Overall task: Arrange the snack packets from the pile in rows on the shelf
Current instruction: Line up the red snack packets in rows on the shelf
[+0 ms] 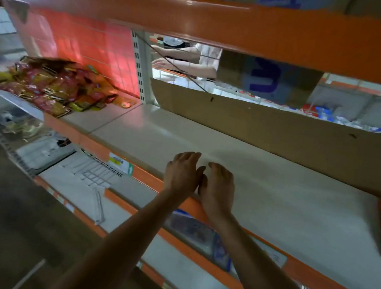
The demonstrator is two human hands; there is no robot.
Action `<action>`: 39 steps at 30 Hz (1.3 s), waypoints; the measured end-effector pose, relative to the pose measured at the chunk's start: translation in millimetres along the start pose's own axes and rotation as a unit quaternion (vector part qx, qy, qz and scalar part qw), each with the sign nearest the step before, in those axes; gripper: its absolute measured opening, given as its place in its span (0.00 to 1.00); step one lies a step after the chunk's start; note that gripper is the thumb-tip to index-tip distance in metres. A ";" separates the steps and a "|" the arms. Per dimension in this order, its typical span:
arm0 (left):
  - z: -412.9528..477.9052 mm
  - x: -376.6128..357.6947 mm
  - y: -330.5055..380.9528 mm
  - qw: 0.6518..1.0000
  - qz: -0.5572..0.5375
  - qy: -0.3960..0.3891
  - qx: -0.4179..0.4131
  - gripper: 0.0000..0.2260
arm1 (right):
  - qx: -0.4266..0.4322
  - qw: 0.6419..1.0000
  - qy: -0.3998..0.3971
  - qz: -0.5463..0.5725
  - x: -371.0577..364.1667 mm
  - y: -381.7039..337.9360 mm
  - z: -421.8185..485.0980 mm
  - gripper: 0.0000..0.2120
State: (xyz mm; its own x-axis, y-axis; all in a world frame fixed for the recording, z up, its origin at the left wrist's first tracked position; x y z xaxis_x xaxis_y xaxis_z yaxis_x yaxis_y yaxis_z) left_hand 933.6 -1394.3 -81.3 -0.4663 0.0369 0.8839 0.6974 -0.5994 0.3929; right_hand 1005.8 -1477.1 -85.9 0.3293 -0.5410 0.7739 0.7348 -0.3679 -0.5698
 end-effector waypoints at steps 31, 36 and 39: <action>129.6 112.7 -359.5 0.976 0.036 0.046 0.210 0.22 | 0.094 0.984 -0.134 0.077 -267.1 -280.0 158.9 0.17; 161.9 111.2 -395.2 0.978 0.035 0.030 0.206 0.21 | 0.063 0.987 -0.137 0.060 -298.7 -295.7 185.7 0.18; 187.6 114.0 -413.8 0.984 0.024 0.031 0.172 0.19 | 0.036 0.991 -0.117 0.047 -315.0 -306.0 206.0 0.17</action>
State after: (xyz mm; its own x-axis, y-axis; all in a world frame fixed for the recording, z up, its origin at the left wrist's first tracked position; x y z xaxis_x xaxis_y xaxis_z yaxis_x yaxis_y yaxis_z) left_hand 693.9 -992.1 -95.5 -0.4532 -0.0412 0.8905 0.8576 -0.2926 0.4229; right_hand 799.4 -1038.3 -98.3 0.5210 -0.3765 0.7661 0.7323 -0.2640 -0.6277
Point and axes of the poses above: each hand's wrist, its own z-axis towards the middle knuckle, its own x-axis out of the back of the hand, y = z × x, the point moved 4 cm from there along z, towards the middle knuckle, and after that the axes turned 1 degree about x, right-handed, at the moved point
